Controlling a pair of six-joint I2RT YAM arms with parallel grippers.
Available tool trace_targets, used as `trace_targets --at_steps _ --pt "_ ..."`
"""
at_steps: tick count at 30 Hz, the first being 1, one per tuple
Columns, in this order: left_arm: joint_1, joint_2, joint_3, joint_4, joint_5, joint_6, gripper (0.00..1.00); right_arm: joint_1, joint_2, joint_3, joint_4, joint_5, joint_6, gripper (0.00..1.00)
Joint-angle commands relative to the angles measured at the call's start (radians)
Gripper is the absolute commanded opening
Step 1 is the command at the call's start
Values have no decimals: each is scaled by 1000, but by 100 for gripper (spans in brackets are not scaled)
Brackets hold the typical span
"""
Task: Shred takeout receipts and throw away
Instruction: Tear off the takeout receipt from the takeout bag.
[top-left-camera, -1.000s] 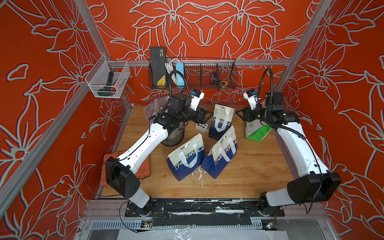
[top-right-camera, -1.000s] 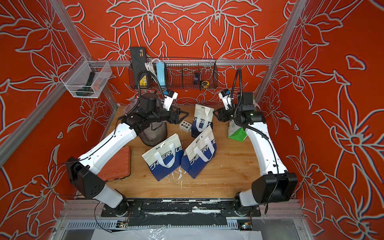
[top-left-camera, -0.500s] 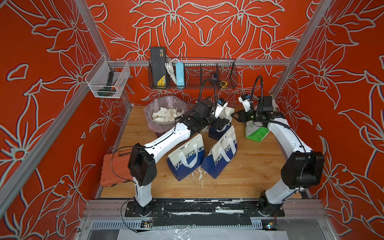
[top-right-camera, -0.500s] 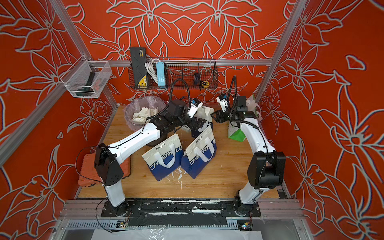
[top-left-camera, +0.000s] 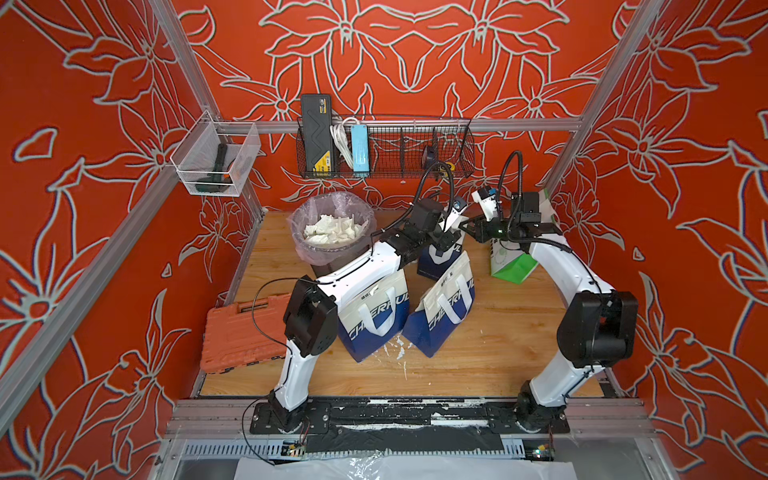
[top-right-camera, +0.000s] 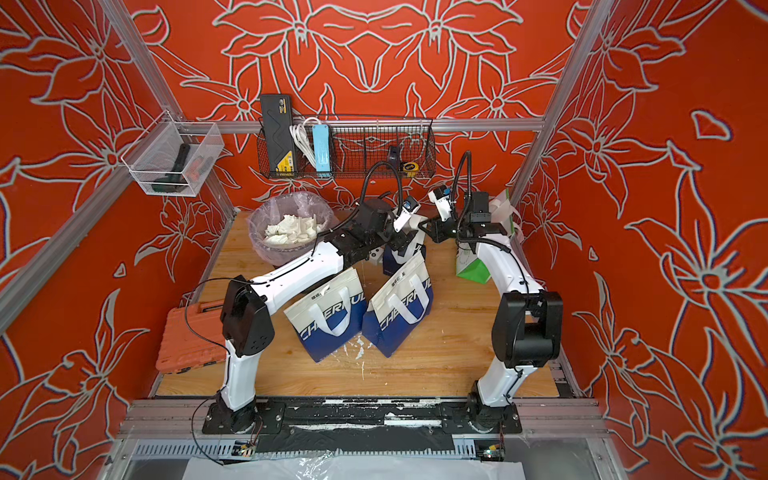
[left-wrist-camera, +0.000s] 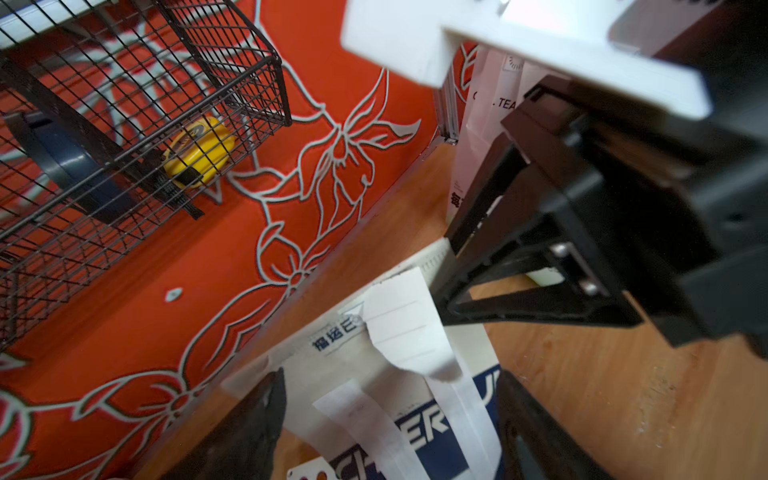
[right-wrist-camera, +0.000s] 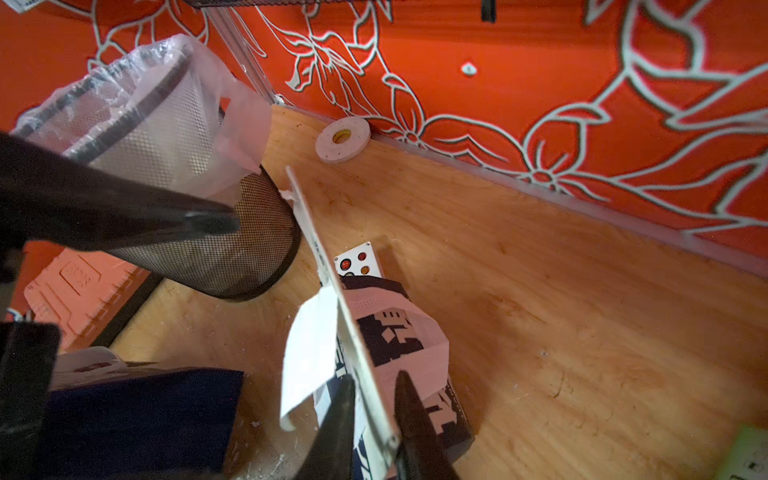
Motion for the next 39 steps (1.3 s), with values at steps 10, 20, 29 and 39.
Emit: trace_targets --at_steps 10,20,29,39 --pt "-24 100 100 3 -130 100 70 -3 -19 -3 -13 -55 -46 2" --pt "-24 118 125 21 -154 108 48 -4 -27 -5 -60 -50 -113 0" --pt "-23 120 130 26 -120 115 8 -2 -30 -4 -62 -57 -119 0" --pt "-6 103 143 41 -191 117 0 -1 -46 -11 -104 14 -174 0"
